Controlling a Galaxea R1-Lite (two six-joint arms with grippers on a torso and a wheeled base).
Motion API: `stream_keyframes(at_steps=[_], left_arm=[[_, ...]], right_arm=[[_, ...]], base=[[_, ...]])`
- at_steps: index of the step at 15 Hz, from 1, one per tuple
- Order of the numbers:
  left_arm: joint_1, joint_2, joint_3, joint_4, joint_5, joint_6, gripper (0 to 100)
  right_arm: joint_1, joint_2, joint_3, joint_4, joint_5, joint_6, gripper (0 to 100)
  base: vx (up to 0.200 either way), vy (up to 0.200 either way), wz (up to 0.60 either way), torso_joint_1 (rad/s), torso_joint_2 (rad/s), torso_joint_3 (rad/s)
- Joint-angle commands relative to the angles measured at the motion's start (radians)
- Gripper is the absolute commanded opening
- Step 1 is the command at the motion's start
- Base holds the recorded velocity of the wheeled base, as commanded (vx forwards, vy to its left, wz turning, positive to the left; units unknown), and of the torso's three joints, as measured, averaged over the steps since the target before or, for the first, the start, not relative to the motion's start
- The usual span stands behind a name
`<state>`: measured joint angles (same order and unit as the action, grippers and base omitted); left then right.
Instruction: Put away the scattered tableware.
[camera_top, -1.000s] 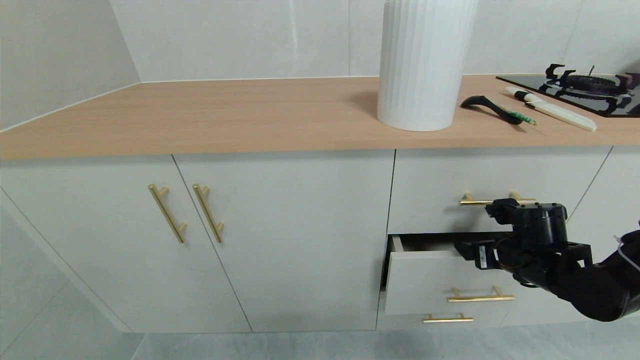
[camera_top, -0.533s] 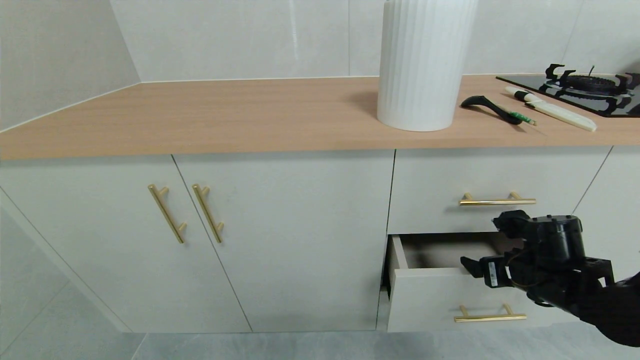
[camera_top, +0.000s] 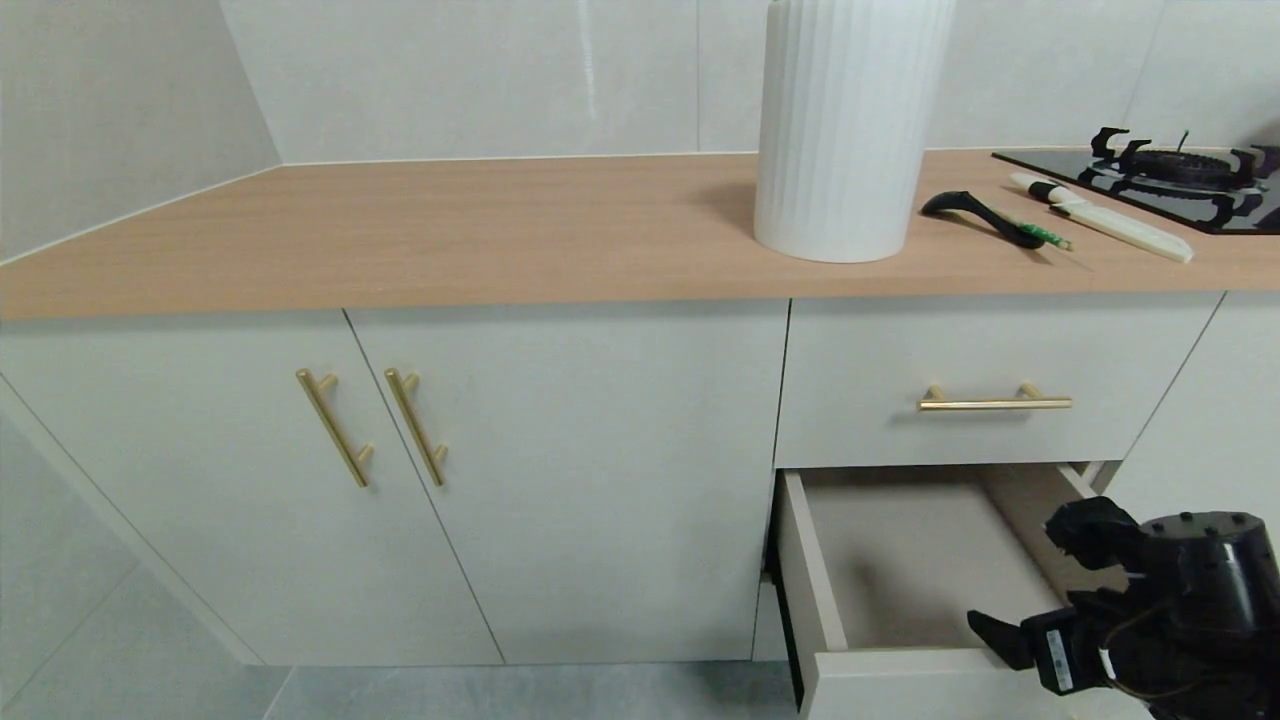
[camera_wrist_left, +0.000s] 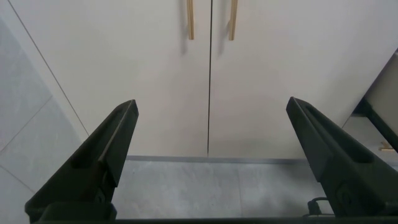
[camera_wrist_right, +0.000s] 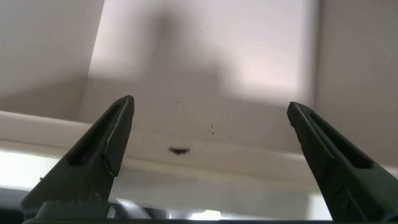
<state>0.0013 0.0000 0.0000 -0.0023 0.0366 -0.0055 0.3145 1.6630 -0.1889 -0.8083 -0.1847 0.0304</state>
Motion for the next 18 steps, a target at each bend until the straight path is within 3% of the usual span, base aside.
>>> stream_keyframes(at_steps=[1, 6, 9, 11, 14, 16, 18], left_arm=[[0.0, 0.002, 0.0, -0.001, 0.0, -0.001, 100], [0.0, 0.002, 0.0, -0.001, 0.0, -0.001, 100], [0.0, 0.002, 0.0, -0.001, 0.0, -0.001, 100], [0.0, 0.002, 0.0, -0.001, 0.0, -0.001, 100], [0.0, 0.002, 0.0, -0.001, 0.0, -0.001, 100], [0.0, 0.002, 0.0, -0.001, 0.0, -0.001, 100], [0.0, 0.002, 0.0, -0.001, 0.0, -0.001, 100]], right_arm=[[0.023, -0.114, 0.089, -0.008, -0.001, 0.002, 100], [0.049, -0.239, 0.129, 0.173, 0.002, 0.0, 100], [0.077, -0.269, 0.075, 0.354, 0.004, 0.0, 100], [0.075, -0.27, 0.005, 0.37, 0.004, 0.002, 100], [0.067, -0.267, -0.196, 0.459, 0.004, 0.002, 100], [0.051, -0.284, -0.415, 0.699, 0.008, 0.002, 100], [0.034, -0.316, -0.656, 1.0, 0.076, 0.009, 100]], base=[[0.0, 0.0, 0.0, 0.0, 0.0, 0.0], [0.0, 0.0, 0.0, 0.0, 0.0, 0.0], [0.0, 0.0, 0.0, 0.0, 0.0, 0.0], [0.0, 0.0, 0.0, 0.0, 0.0, 0.0], [0.0, 0.0, 0.0, 0.0, 0.0, 0.0], [0.0, 0.0, 0.0, 0.0, 0.0, 0.0], [0.0, 0.0, 0.0, 0.0, 0.0, 0.0]])
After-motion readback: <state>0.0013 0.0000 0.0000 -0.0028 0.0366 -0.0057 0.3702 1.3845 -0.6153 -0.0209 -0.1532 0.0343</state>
